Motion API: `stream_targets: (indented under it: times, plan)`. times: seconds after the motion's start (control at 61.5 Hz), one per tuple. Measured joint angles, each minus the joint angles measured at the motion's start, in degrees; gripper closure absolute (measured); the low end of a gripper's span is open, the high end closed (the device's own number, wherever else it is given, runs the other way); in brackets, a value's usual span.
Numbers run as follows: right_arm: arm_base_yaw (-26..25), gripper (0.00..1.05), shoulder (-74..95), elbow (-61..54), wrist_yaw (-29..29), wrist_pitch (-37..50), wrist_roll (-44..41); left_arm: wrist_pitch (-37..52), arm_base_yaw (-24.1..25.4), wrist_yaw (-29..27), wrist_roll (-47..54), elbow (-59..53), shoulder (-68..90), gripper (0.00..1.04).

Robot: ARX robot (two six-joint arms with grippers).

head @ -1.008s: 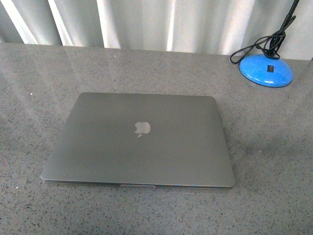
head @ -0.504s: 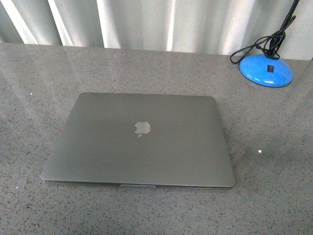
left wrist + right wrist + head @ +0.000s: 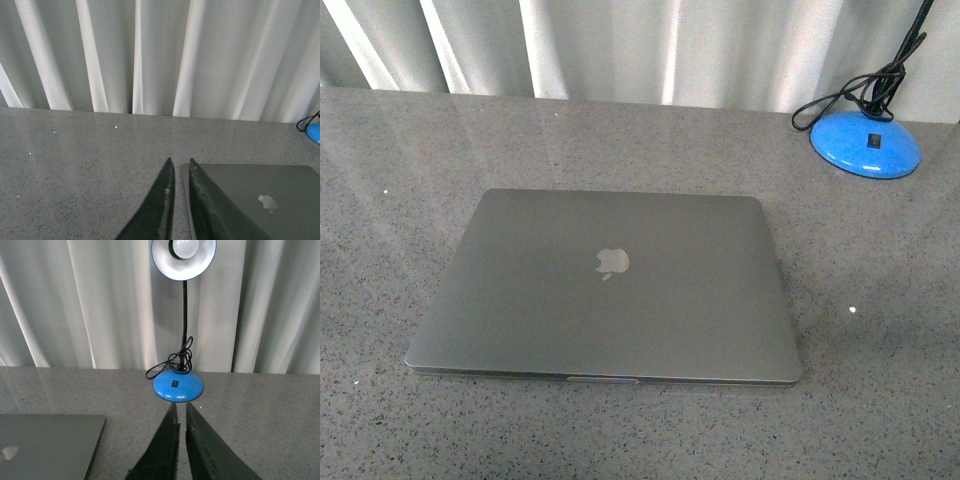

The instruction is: Close laptop

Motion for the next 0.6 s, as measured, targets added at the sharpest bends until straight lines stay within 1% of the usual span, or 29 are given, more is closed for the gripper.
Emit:
stream_targets:
  times: [0.016, 0.065, 0.114, 0.146, 0.163, 0.179, 0.228, 0.244, 0.357, 0.406, 0.439, 0.471, 0.504, 0.569, 0.601]
  plan:
    - [0.0, 0.92, 0.0, 0.0, 0.0, 0.0, 0.0, 0.0, 0.0, 0.0, 0.0, 0.0, 0.0, 0.80]
    - [0.0, 0.83, 0.0, 0.0, 0.0, 0.0, 0.0, 0.0, 0.0, 0.0, 0.0, 0.0, 0.0, 0.70]
    - [0.0, 0.74, 0.0, 0.0, 0.0, 0.0, 0.0, 0.0, 0.0, 0.0, 0.0, 0.0, 0.0, 0.62]
    - [0.0, 0.69, 0.0, 0.0, 0.0, 0.0, 0.0, 0.0, 0.0, 0.0, 0.0, 0.0, 0.0, 0.55]
    - [0.0, 0.65, 0.0, 0.0, 0.0, 0.0, 0.0, 0.0, 0.0, 0.0, 0.0, 0.0, 0.0, 0.54]
    - [0.0, 0.62, 0.0, 0.0, 0.0, 0.0, 0.0, 0.0, 0.0, 0.0, 0.0, 0.0, 0.0, 0.50]
    - [0.0, 0.55, 0.0, 0.0, 0.0, 0.0, 0.0, 0.0, 0.0, 0.0, 0.0, 0.0, 0.0, 0.41]
    - [0.0, 0.51, 0.0, 0.0, 0.0, 0.0, 0.0, 0.0, 0.0, 0.0, 0.0, 0.0, 0.0, 0.39]
    - [0.0, 0.30, 0.0, 0.0, 0.0, 0.0, 0.0, 0.0, 0.0, 0.0, 0.0, 0.0, 0.0, 0.18]
    - [0.0, 0.23, 0.0, 0.0, 0.0, 0.0, 0.0, 0.0, 0.0, 0.0, 0.0, 0.0, 0.0, 0.09]
    - [0.0, 0.16, 0.0, 0.0, 0.0, 0.0, 0.0, 0.0, 0.0, 0.0, 0.0, 0.0, 0.0, 0.05]
    - [0.0, 0.11, 0.0, 0.0, 0.0, 0.0, 0.0, 0.0, 0.0, 0.0, 0.1, 0.0, 0.0, 0.06]
    - [0.0, 0.08, 0.0, 0.0, 0.0, 0.0, 0.1, 0.0, 0.0, 0.0, 0.1, 0.0, 0.0, 0.08]
    - [0.0, 0.11, 0.0, 0.0, 0.0, 0.0, 0.0, 0.0, 0.0, 0.0, 0.2, 0.0, 0.0, 0.07]
    - [0.0, 0.10, 0.0, 0.0, 0.0, 0.0, 0.0, 0.0, 0.0, 0.0, 0.2, 0.0, 0.0, 0.07]
